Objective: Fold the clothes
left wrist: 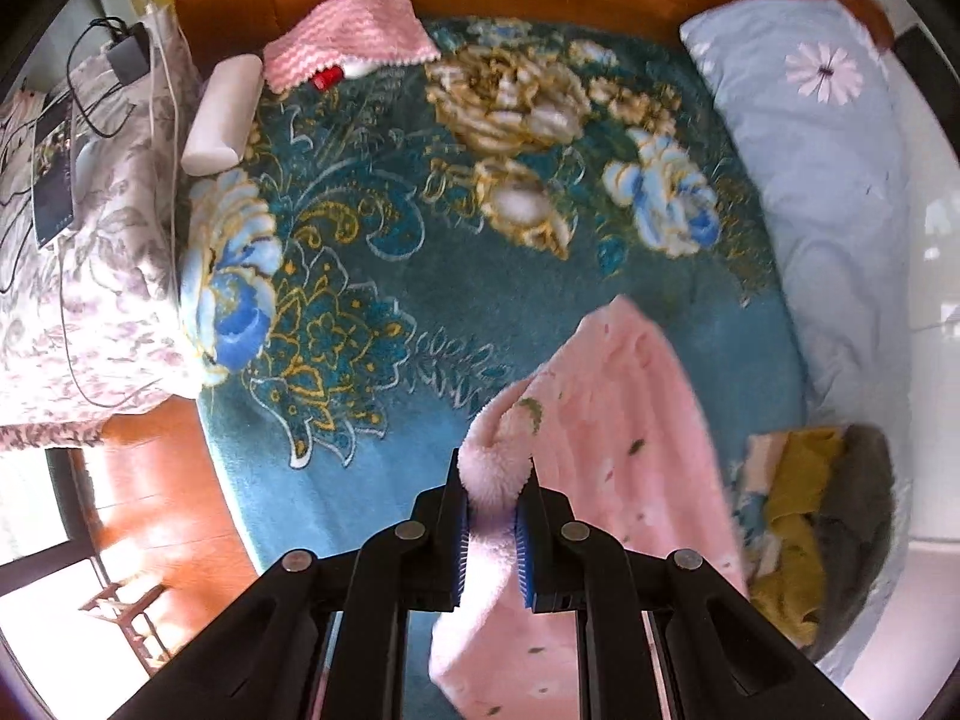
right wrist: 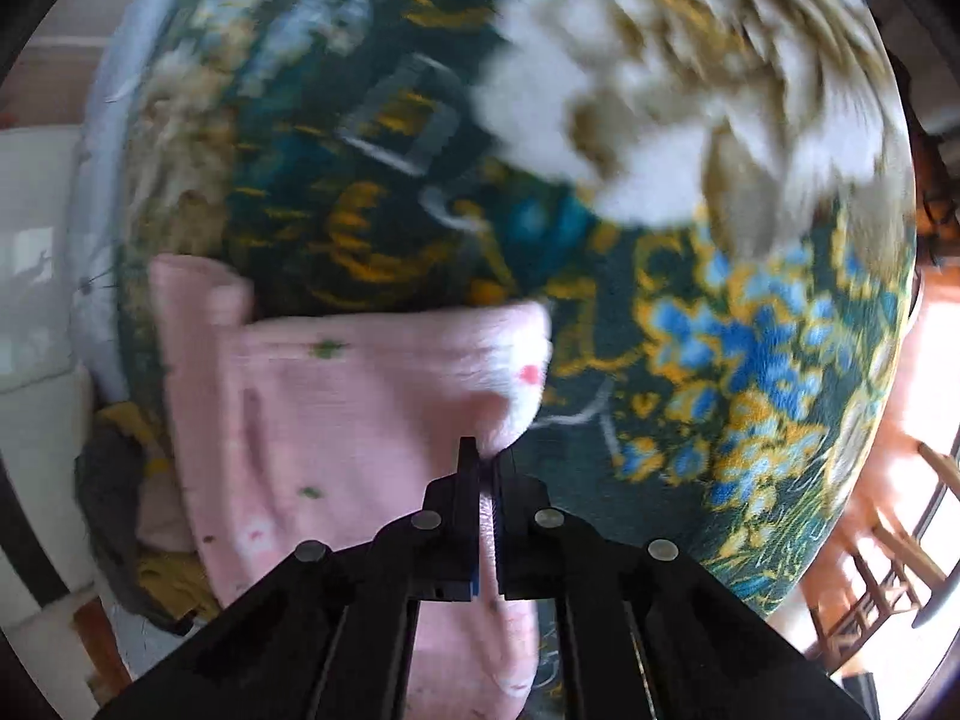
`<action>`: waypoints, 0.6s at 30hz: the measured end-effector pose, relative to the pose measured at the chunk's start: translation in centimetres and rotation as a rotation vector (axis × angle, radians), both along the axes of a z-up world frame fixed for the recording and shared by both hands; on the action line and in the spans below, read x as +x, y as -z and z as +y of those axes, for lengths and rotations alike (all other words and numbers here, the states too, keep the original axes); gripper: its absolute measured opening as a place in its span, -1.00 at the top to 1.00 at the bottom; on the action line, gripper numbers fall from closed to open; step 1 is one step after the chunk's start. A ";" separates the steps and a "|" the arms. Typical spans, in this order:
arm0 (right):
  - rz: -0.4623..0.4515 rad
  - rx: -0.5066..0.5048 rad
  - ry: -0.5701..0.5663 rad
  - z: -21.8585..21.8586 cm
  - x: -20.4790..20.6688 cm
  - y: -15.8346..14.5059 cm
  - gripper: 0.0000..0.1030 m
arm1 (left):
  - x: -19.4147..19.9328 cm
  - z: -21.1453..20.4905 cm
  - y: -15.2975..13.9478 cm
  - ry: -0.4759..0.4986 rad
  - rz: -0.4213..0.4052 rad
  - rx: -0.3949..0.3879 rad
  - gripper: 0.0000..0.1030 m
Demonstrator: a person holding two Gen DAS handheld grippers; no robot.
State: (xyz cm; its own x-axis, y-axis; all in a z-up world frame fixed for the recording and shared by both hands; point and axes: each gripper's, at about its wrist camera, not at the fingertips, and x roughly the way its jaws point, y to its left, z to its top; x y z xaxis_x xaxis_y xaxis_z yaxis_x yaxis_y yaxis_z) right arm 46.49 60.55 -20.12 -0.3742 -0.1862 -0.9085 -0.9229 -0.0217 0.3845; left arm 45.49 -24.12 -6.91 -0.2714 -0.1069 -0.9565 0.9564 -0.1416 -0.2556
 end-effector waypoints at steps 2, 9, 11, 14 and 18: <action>0.039 0.032 -0.009 0.2 0.5 -2.5 0.96 | 1.0 -0.5 -1.2 -0.033 0.046 -0.011 0.73; 0.087 0.114 0.084 1.5 5.0 -9.5 0.96 | 5.9 -2.4 -1.0 -0.205 0.120 0.070 0.74; 0.118 0.132 0.086 2.0 4.3 -11.6 0.96 | 5.5 -3.0 -0.8 -0.220 0.149 0.097 0.74; 0.126 0.154 0.031 2.9 -0.3 -13.6 0.96 | 3.4 -3.7 -0.1 -0.242 0.202 0.157 0.74; 0.059 0.158 -0.038 0.9 -6.3 -13.7 0.96 | 0.0 -4.4 1.0 -0.261 0.246 0.234 0.74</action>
